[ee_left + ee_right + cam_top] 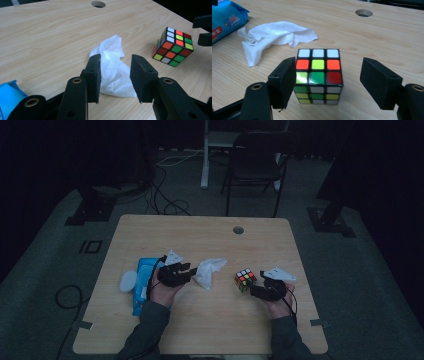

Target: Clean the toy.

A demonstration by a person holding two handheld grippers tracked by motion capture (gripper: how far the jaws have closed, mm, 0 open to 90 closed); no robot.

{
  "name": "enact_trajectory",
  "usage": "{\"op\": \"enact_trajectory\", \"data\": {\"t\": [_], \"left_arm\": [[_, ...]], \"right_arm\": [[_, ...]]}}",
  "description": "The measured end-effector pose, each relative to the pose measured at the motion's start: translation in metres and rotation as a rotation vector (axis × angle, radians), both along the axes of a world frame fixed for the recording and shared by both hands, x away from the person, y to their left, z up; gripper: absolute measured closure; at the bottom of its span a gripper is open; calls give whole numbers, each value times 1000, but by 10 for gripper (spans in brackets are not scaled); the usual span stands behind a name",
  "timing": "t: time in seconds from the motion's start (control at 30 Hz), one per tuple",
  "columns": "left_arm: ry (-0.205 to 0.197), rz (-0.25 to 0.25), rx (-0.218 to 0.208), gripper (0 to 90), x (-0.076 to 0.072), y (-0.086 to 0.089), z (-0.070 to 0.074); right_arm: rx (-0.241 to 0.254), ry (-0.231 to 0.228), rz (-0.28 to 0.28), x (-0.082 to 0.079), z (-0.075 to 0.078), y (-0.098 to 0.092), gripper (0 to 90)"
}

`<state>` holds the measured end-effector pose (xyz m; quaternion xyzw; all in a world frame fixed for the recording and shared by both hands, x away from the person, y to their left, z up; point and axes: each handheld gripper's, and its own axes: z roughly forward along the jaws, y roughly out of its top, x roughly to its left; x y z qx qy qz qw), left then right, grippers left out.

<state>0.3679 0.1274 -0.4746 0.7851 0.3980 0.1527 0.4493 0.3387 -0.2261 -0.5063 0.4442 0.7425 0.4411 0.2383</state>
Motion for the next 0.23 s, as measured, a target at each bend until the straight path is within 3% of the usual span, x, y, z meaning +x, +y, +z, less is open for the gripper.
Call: {"op": "enact_trajectory", "data": {"t": [0.23], "left_arm": [[-5,-8,-15,606,-8,2,5]], "right_arm": [[-3,1,-11,-3,0,-9,319]]}}
